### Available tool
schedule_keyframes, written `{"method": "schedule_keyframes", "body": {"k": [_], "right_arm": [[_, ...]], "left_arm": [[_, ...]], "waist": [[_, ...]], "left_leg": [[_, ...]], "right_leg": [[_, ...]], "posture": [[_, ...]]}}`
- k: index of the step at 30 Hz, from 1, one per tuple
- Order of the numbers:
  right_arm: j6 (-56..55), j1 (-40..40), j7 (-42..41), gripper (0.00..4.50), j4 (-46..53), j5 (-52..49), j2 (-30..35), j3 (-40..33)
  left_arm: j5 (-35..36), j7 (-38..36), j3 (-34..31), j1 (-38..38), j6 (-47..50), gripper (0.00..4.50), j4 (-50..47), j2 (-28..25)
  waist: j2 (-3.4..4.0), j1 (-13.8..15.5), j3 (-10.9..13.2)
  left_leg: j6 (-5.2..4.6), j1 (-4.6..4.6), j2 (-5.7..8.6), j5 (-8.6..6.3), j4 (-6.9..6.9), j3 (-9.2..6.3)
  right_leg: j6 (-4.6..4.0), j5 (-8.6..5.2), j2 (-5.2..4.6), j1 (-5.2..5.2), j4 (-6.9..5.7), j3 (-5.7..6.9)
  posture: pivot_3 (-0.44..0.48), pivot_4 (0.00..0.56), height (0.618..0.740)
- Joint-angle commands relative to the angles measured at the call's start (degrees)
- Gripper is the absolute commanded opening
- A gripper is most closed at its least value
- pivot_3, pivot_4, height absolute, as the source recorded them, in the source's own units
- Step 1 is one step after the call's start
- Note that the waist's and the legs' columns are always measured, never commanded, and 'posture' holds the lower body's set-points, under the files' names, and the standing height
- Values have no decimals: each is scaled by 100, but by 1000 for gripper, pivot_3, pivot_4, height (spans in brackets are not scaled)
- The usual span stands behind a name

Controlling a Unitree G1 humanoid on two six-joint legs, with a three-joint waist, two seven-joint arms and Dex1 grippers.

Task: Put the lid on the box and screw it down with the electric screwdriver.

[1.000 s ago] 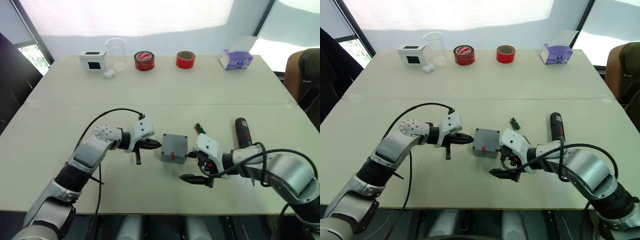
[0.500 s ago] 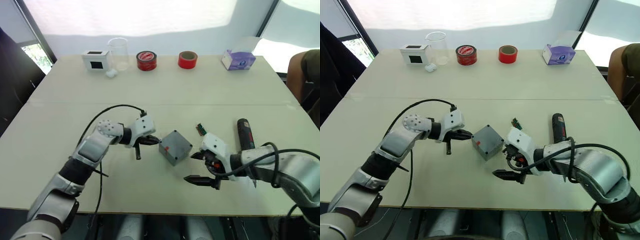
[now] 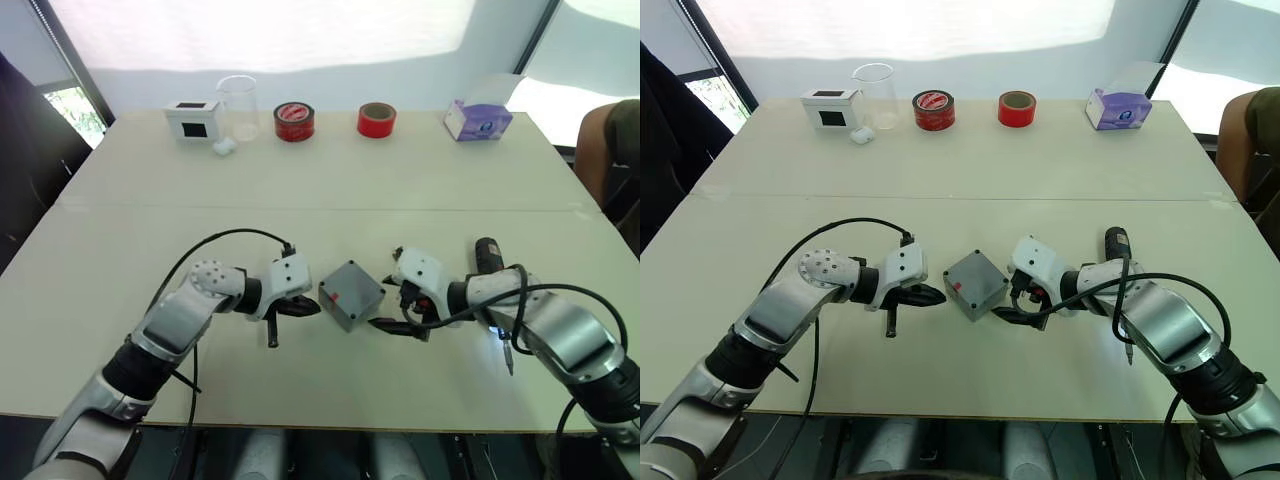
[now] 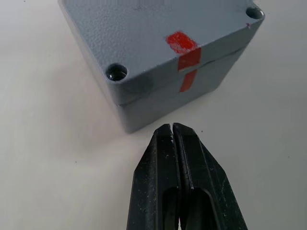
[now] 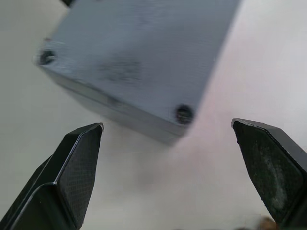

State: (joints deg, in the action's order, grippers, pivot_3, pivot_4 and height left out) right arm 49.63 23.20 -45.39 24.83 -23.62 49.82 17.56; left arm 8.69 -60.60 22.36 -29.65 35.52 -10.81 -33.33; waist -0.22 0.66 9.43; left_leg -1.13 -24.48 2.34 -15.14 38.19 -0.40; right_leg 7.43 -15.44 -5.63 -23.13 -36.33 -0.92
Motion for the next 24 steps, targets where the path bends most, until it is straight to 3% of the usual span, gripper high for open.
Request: {"method": "schedule_keyframes", "body": {"k": [1, 24], "right_arm": [[103, -142, -218, 4492, 445, -193, 27, -120], [613, -304, -197, 4492, 891, -305, -225, -263]], "left_arm": [[-23, 78, -69, -149, -72, 0, 35, 36], [-41, 294, -85, -350, -105, 0, 306, 272]], "waist": [[0, 3, 0], [0, 3, 0]], "left_leg": [[0, 0, 0, 0, 0, 0], [1, 1, 0, 0, 1, -1]], "right_leg": [[0, 0, 0, 0, 0, 0], [0, 0, 1, 0, -3, 0]], "posture": [[0, 150, 740], [0, 150, 740]]}}
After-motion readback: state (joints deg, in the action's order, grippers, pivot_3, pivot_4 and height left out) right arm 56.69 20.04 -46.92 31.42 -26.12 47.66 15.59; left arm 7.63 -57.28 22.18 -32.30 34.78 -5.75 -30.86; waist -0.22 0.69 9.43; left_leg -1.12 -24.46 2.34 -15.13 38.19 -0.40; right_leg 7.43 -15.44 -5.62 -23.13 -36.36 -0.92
